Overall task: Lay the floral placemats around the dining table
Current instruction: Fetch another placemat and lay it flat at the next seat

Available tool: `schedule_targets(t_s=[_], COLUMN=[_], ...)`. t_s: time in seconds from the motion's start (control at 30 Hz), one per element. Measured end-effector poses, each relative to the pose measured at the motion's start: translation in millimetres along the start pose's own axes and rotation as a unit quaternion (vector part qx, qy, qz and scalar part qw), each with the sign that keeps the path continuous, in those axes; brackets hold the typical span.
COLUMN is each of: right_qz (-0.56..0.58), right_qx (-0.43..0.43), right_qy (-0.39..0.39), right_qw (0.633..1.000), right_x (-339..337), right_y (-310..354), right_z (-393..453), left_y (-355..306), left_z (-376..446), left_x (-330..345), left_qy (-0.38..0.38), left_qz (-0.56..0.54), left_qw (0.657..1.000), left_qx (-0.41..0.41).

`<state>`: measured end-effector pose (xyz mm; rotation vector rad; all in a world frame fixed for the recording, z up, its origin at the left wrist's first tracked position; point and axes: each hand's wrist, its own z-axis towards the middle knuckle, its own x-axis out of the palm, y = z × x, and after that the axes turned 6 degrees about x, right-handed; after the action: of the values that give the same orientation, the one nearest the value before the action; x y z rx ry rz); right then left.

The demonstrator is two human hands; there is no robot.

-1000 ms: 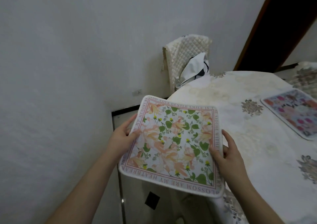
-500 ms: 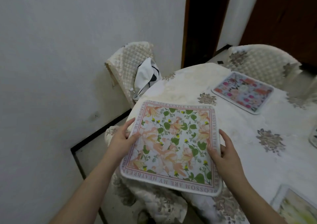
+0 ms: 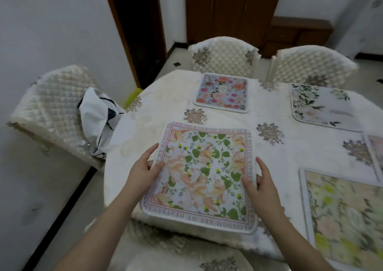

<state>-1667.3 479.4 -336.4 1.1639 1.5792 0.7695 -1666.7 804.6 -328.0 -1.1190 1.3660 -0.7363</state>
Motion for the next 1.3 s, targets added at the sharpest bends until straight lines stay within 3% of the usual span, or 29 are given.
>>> schedule_targets(t_s=[0.27,0.4,0.6,0.73,0.87,1.13,1.3], right_qz=[0.023,0.035,0.002,-0.068,-0.105,-0.110,-0.142], right_qx=[0.116,0.144,0.157,0.161,0.136,0.124,0.097], right_qy=[-0.043,-0.050,-0.057,-0.050,-0.057,-0.083,-0.077], right_qw=[0.992,0.988,0.986,0.983,0.984,0.983,0.982], right_x=[12,22,31,33,32,27,26], right_y=[-44,-72,-86,-94,-99,-108,-111], right_z=[-2,9,26,33,36,34,31], left_y=[39,69,95,106,108,103,101], left_z=[38,41,51,55,55,37,39], left_x=[27,41,48,56,57,56,56], left_qy=[0.047,0.066,0.062,0.039,0.063,0.047,0.058], left_qz=[0.064,0.045,0.053,0.152,0.245,0.169,0.202], left_qw=[0.997,0.996,0.994,0.985,0.967,0.984,0.977], left_qx=[-0.013,-0.046,-0.079,-0.066,-0.024,-0.034,-0.019])
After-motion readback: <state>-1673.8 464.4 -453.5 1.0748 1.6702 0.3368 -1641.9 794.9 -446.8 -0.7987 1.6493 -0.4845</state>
